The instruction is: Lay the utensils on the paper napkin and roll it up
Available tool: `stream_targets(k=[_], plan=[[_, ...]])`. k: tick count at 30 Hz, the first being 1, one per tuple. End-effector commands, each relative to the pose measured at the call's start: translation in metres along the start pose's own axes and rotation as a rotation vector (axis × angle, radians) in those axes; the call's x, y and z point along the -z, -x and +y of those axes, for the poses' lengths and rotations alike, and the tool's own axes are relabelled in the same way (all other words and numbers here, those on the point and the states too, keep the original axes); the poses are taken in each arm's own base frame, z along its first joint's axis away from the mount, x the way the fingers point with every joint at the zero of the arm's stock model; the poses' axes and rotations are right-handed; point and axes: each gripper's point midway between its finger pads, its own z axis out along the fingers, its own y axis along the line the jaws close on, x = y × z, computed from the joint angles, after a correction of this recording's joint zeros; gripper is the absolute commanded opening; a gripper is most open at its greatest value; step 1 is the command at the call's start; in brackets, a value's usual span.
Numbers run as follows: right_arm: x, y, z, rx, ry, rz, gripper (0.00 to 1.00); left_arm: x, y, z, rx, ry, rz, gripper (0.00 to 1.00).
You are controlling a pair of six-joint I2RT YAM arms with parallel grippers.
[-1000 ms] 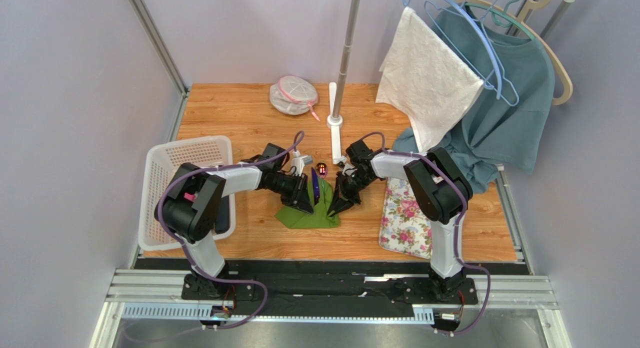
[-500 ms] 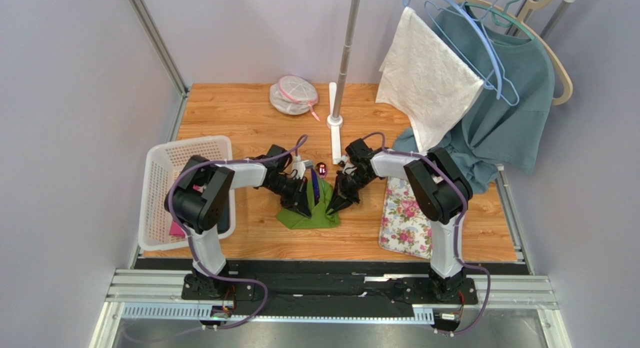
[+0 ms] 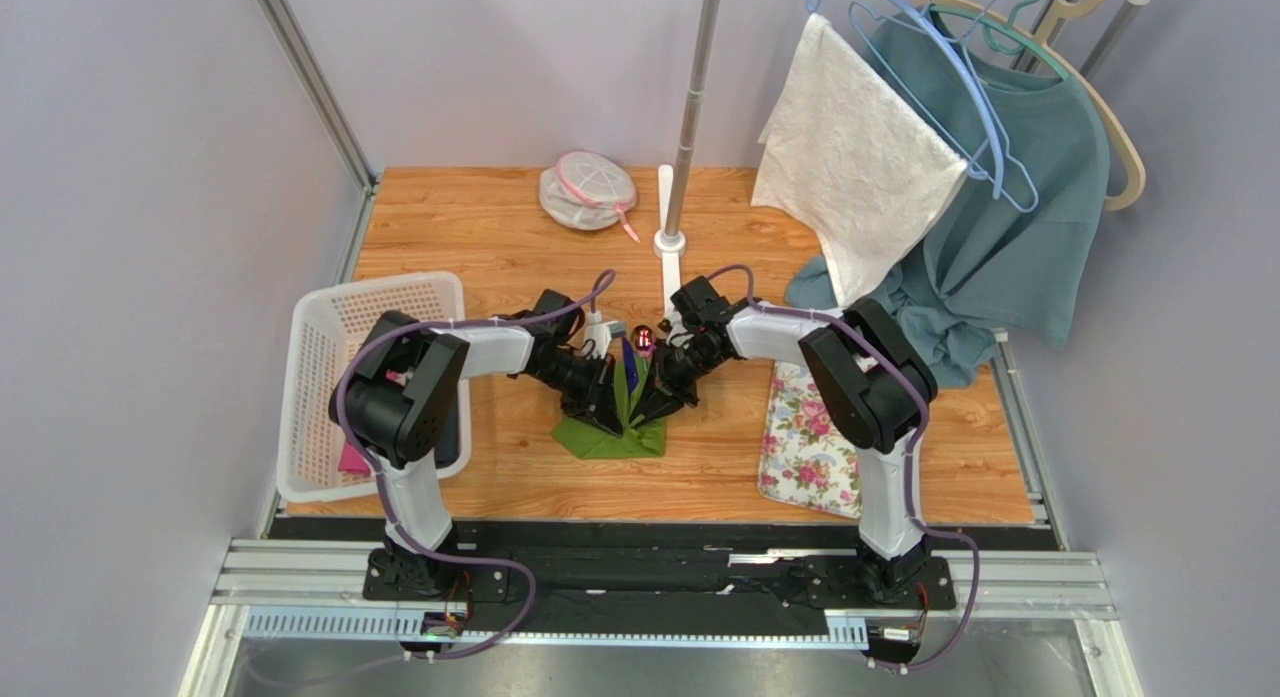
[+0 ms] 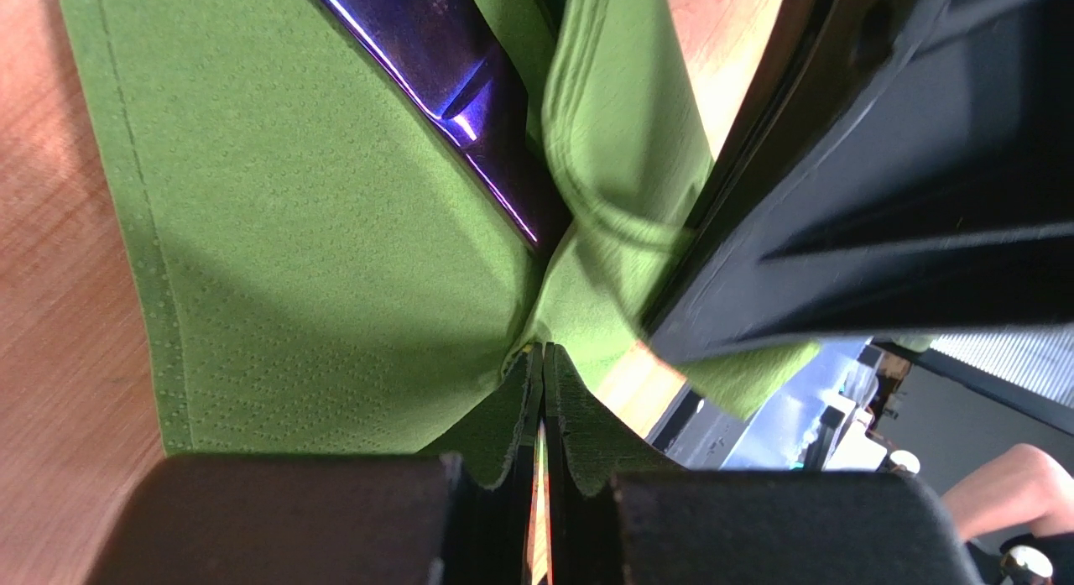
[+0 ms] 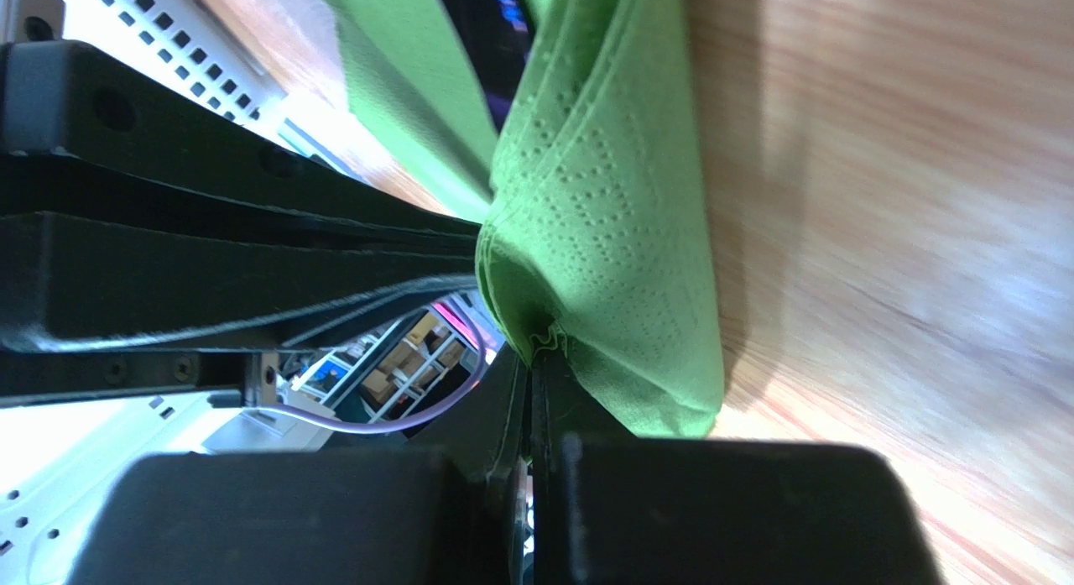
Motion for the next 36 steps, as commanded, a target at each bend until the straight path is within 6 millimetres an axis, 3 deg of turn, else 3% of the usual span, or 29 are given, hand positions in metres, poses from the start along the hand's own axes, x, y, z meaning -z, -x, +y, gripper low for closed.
stream_targets(k=[1,12,18,21,29,32,36], plan=[[-0.006,0.005,0.025,0.021,0.061,-0.011,0.0,-0.001,0.01,0.013,-0.05,0.059,-0.022,0.07],[-0.023,0.015,0.011,0.0,0.042,-0.041,0.0,0.004,0.012,0.003,-0.058,0.025,-0.046,0.11],[-0.028,0.017,0.005,-0.01,0.042,-0.048,0.02,0.024,0.014,-0.006,-0.055,0.002,-0.113,0.2],[-0.03,0.018,0.003,-0.013,0.04,-0.052,0.06,0.043,0.02,-0.012,-0.049,-0.002,-0.18,0.25],[-0.031,0.021,0.007,-0.028,0.049,-0.066,0.36,0.078,0.037,-0.022,0.003,-0.018,-0.298,0.44],[-0.031,0.021,0.01,-0.028,0.055,-0.066,0.41,0.083,0.038,-0.033,-0.006,-0.057,-0.309,0.46],[-0.033,0.02,0.01,-0.042,0.051,-0.063,0.57,0.088,0.035,-0.045,-0.032,-0.101,-0.324,0.48]])
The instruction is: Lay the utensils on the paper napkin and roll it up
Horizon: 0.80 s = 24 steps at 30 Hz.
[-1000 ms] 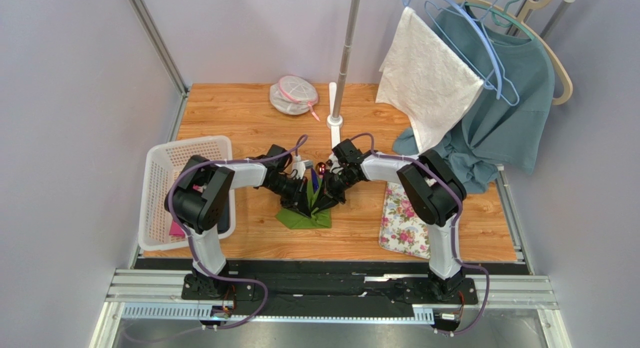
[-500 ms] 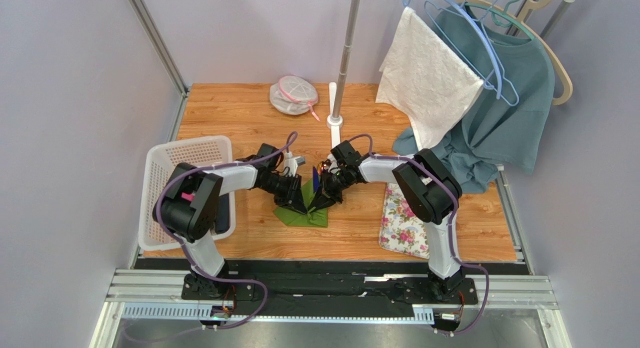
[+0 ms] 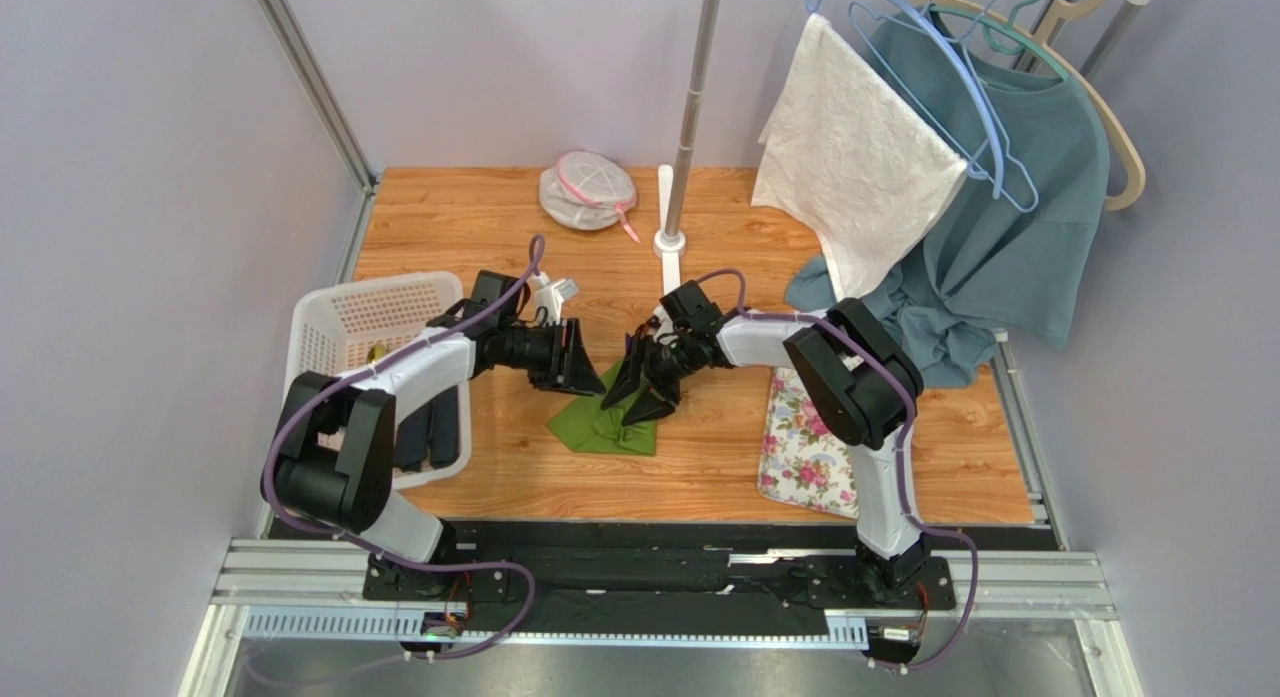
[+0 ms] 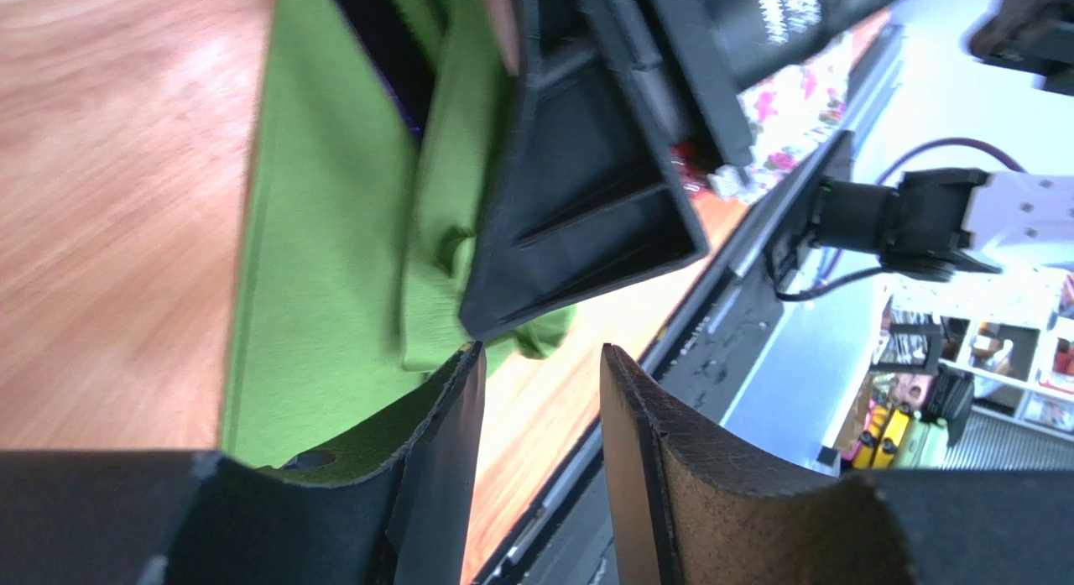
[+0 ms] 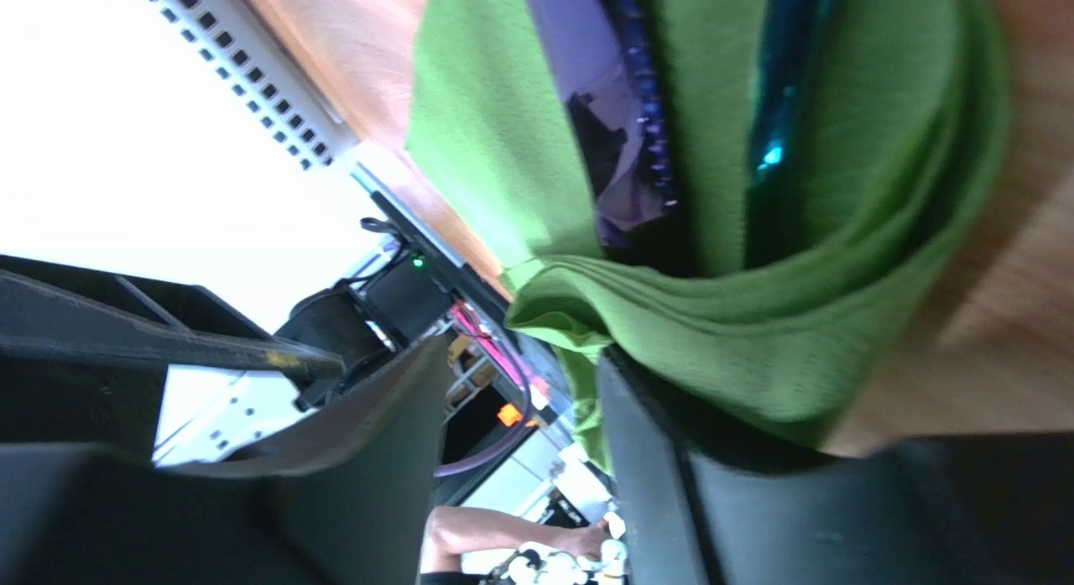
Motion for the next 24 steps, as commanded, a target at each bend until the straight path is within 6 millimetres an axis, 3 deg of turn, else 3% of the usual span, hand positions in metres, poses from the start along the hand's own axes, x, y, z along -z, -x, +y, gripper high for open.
stream_targets(k=[1,7,10,15,24], plan=[[-0.01,0.002,-0.009,-0.034,-0.034,-0.016,0.57,0.01,0.006,-0.025,-0.042,-0.1,-0.044,0.48],[-0.012,0.001,-0.009,-0.056,-0.047,-0.004,0.55,0.003,-0.002,-0.024,-0.062,-0.108,-0.075,0.33],[-0.013,0.0,-0.01,-0.066,-0.056,0.002,0.44,-0.007,-0.004,-0.01,0.043,-0.078,-0.073,0.19],[-0.013,0.0,-0.014,-0.073,-0.072,0.0,0.27,-0.017,0.003,-0.008,0.106,-0.109,-0.075,0.02],[-0.016,0.0,-0.02,-0.085,-0.092,0.012,0.02,-0.029,0.0,0.011,0.176,-0.055,-0.052,0.0]])
